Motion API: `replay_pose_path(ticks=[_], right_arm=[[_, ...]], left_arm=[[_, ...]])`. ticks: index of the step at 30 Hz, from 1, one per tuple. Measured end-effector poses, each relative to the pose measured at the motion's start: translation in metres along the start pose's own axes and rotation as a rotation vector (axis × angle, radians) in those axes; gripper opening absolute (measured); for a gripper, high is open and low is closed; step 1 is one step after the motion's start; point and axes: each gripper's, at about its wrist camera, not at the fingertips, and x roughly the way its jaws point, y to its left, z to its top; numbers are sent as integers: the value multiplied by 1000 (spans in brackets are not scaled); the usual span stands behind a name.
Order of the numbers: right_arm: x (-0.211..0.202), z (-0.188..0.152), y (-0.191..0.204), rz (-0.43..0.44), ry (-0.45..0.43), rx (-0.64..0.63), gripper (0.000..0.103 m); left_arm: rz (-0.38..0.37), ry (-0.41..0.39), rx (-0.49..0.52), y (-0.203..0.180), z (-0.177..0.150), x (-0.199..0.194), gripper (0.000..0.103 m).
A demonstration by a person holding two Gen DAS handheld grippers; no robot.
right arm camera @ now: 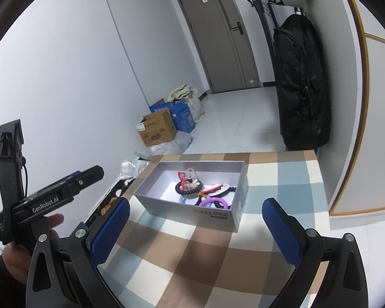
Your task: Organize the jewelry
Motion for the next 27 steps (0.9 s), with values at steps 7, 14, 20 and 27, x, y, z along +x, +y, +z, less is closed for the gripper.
replay_pose_path(ticks=[7, 14, 20, 27], right_arm=[[1, 0, 1, 2, -1, 4, 103], [1, 1, 1, 2, -1, 6, 103], [1, 1, 0, 4, 0, 7, 103], [0, 2, 0, 6, -1, 10, 103]], left_arm=[[-5, 5, 13, -3, 0, 2, 83], [-6, 0, 17, -5, 0, 1, 83], [-20, 5, 24, -6, 0, 1, 83], [-20, -12, 30, -5, 0, -3, 83]])
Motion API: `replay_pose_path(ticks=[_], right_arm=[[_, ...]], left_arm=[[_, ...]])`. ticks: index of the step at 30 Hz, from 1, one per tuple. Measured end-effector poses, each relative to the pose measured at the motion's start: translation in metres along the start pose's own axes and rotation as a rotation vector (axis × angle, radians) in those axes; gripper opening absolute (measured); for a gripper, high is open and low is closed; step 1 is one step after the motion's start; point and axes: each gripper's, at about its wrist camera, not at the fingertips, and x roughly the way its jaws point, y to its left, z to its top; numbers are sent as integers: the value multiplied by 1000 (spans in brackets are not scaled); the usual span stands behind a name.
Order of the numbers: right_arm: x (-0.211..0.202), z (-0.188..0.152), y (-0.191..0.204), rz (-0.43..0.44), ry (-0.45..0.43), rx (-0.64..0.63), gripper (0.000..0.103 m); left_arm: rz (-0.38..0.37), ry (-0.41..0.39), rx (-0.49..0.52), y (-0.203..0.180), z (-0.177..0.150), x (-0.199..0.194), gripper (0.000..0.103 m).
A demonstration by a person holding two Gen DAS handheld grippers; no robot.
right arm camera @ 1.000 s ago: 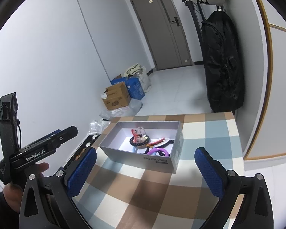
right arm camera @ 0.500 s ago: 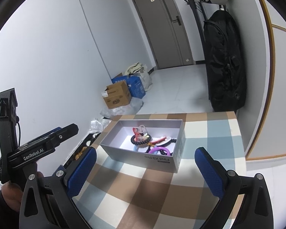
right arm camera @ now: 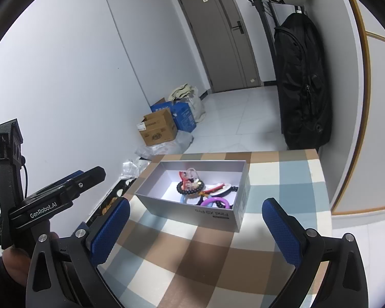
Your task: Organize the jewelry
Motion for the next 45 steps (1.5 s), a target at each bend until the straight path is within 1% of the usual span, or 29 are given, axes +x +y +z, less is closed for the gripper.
replay_pose_path(ticks=[9, 28, 37, 45], right_arm=[[0, -1, 2, 1, -2, -3, 103], [2, 0, -1, -3, 5, 9, 103], [3, -1, -1, -4, 11, 8, 103], [2, 0, -1, -5, 9, 11, 103]], left_arm=[[3, 16, 0, -1, 0, 3, 83], [-17, 22, 10, -3, -2, 4, 83], [-26, 34, -1, -2, -2, 6, 83], [-18, 6, 10, -4, -2, 1, 83]])
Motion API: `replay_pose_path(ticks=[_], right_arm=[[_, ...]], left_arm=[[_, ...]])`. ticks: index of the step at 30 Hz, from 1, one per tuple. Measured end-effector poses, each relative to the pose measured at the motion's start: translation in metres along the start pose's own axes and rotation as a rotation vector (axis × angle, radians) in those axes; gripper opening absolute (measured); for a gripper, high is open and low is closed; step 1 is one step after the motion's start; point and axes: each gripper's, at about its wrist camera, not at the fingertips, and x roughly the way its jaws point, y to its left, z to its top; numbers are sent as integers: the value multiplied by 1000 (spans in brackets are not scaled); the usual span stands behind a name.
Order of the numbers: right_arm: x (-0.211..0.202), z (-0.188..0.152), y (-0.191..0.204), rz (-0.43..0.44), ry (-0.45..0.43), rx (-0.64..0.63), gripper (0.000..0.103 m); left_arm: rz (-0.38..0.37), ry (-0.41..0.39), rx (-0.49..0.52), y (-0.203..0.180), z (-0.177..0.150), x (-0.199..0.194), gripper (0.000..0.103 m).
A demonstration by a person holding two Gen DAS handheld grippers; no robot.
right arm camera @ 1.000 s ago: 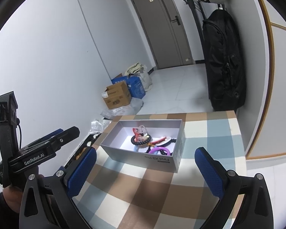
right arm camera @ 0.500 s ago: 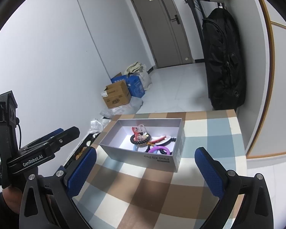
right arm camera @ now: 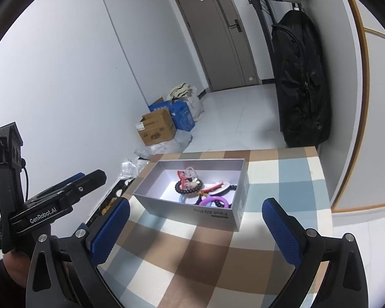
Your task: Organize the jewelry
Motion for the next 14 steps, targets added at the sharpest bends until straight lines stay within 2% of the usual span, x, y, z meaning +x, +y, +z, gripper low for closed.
replay_pose_path(ticks=[14], right_arm=[[0, 0, 0, 0, 1, -1, 103]], left_arm=[[-11, 4, 20, -3, -1, 2, 83]])
